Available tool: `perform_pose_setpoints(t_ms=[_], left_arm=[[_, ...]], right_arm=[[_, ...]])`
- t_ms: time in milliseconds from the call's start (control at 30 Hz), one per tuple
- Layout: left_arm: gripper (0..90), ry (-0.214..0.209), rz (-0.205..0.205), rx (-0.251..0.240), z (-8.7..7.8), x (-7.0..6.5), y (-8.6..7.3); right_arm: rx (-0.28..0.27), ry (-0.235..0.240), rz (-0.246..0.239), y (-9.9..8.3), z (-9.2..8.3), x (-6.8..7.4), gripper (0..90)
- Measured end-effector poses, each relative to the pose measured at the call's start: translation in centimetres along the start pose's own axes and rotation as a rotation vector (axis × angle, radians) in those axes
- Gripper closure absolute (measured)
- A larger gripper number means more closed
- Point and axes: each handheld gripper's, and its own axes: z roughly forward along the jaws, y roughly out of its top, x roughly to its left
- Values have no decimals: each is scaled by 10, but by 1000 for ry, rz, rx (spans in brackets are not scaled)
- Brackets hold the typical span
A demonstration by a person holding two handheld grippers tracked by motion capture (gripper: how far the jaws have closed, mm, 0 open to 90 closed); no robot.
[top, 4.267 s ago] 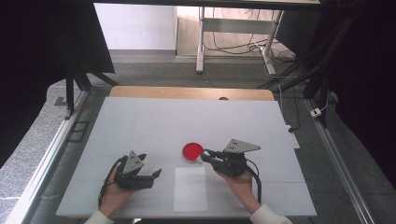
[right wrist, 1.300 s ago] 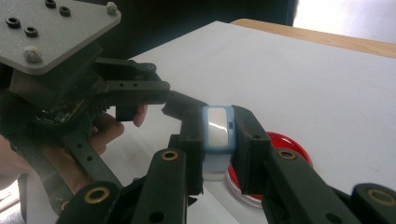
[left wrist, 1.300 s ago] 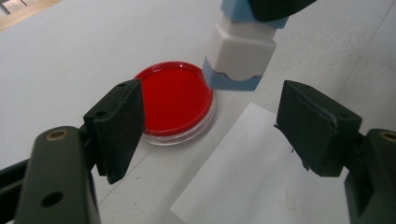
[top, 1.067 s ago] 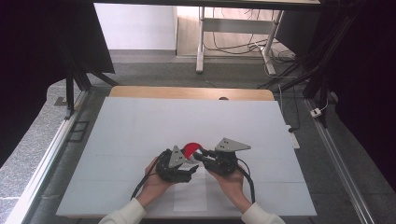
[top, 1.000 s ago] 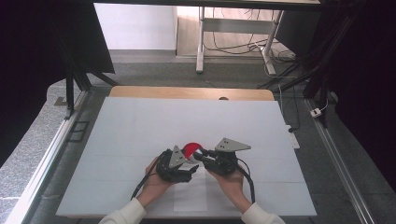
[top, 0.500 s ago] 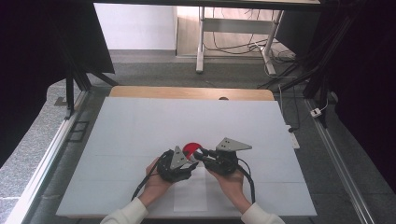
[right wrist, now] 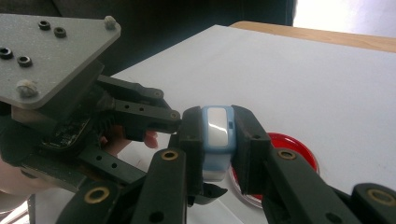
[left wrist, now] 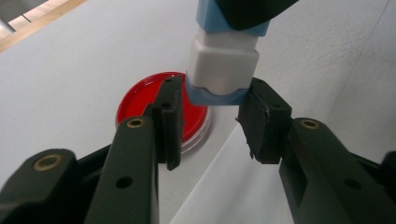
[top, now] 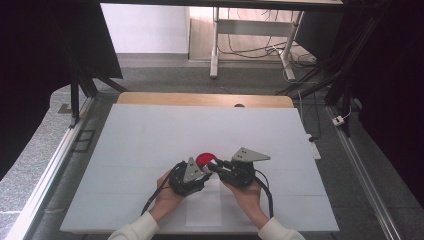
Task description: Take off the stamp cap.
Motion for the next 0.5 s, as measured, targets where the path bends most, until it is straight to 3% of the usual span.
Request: perform_pose_setpoints(t_ms=[500], left_arm=[[634,7,13,5,1,-1,-1]], right_arm=[[-3,8,12,0,0,0,747]])
